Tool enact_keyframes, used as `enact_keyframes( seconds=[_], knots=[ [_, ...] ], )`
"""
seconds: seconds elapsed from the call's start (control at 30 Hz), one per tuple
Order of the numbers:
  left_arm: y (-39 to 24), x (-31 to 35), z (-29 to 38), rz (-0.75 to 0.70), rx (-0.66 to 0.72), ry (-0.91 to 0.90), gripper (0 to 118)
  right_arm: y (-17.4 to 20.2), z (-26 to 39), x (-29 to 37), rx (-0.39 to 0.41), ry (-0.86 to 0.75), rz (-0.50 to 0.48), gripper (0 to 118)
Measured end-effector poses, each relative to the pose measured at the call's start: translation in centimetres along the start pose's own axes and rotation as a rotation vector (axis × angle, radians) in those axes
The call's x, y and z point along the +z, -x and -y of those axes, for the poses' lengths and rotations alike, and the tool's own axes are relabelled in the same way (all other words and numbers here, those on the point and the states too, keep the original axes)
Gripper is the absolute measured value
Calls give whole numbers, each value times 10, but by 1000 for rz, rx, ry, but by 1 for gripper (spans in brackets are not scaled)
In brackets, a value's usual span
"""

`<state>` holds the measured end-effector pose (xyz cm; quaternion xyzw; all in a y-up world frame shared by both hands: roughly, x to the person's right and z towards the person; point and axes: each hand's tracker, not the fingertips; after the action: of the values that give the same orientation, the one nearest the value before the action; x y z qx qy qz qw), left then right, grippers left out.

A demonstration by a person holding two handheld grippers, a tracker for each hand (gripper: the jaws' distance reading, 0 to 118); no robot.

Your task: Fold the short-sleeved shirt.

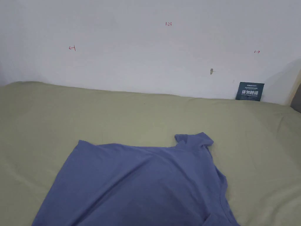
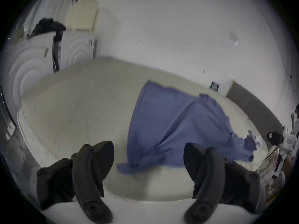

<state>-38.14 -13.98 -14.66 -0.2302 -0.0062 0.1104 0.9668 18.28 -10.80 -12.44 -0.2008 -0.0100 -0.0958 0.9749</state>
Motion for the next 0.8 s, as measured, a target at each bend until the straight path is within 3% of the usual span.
enact_keyframes(
  seconds=[0.07, 0.1, 0.13, 0.17, 0.2, 0.23, 0.27, 0.33, 0.47, 0.5, 0.53, 0.6, 0.7, 0.8],
  knots=[
    [-31, 18, -14, -1, -48, -100, 94, 14, -7, 9, 14, -61, -13, 89],
    [-40, 25, -16, 5, -76, -130, 92, 20, -10, 11, 39, -73, -22, 79],
    [-48, 31, -18, 22, -102, -152, 88, 26, -12, 15, 74, -92, -30, 61],
    [-56, 34, -18, 51, -126, -165, 78, 32, -14, 17, 124, -106, -27, 31],
    [-60, 38, -17, 68, -144, -170, 43, 39, -15, 19, 165, -104, -22, 0],
    [-64, 42, -16, 63, -159, -154, 9, 44, -13, 21, 204, -114, -13, 0],
    [-69, 43, -16, 42, -178, -142, 0, 46, -13, 24, 208, -134, -10, 0],
    [-71, 52, -11, 17, -184, -143, 0, 54, -11, 27, 206, -119, -92, 0],
    [-54, 54, -5, -25, -135, -90, 0, 66, 0, 28, 242, -87, -122, 0],
    [-46, 52, -3, -39, -126, -83, 13, 67, 2, 27, 243, -82, -129, 0],
    [-34, 48, -2, -42, -102, -50, 38, 66, 4, 26, 243, -75, -135, 0],
    [-4, 27, 1, 17, -36, 29, 106, 70, 5, 24, 241, -60, -144, 0],
    [40, -1, 14, 60, 90, 138, 109, 64, 8, 21, 202, -21, -193, 0],
    [56, -24, 21, 52, 83, 212, 108, 60, 12, 18, 200, -9, -167, 0]
  ],
)
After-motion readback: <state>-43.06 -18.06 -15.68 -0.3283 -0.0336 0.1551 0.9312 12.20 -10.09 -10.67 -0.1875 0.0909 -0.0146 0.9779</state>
